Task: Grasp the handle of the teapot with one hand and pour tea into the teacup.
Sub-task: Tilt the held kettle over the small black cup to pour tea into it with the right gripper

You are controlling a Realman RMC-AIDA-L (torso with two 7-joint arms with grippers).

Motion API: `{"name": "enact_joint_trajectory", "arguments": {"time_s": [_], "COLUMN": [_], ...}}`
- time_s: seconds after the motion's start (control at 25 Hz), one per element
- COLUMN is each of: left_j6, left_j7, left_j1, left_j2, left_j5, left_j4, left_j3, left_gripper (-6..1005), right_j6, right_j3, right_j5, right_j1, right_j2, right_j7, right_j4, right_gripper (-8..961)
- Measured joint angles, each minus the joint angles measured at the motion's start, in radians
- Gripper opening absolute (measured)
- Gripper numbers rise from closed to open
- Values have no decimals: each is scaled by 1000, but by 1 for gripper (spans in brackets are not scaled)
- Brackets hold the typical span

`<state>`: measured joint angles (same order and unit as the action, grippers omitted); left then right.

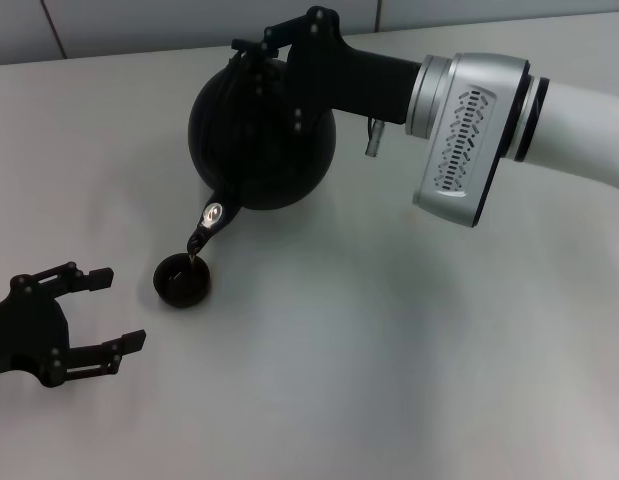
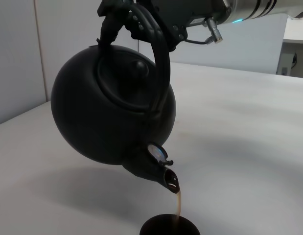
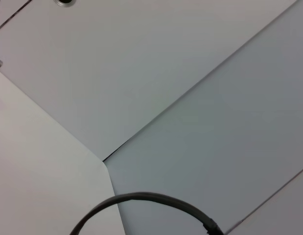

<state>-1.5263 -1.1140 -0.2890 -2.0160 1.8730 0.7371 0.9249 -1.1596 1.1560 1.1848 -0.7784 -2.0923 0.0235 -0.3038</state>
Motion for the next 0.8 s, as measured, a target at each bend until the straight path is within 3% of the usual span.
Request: {"name": "enact_joint_trajectory", "arguments": {"time_s": [0.8], "left_j6": [0], "left_j7": [0], "left_j1": [1], "left_j2": [0], "left_j5": [0], "left_j4": [2], "left_j3": [0], "left_gripper": [847], "right_j6": [0], "right_j3": [25], "right_j5": [-1], "right_j1": [-7], "right_j2": [0], "right_j7": [-1], "right_j4": [0], "right_gripper": [81]}}
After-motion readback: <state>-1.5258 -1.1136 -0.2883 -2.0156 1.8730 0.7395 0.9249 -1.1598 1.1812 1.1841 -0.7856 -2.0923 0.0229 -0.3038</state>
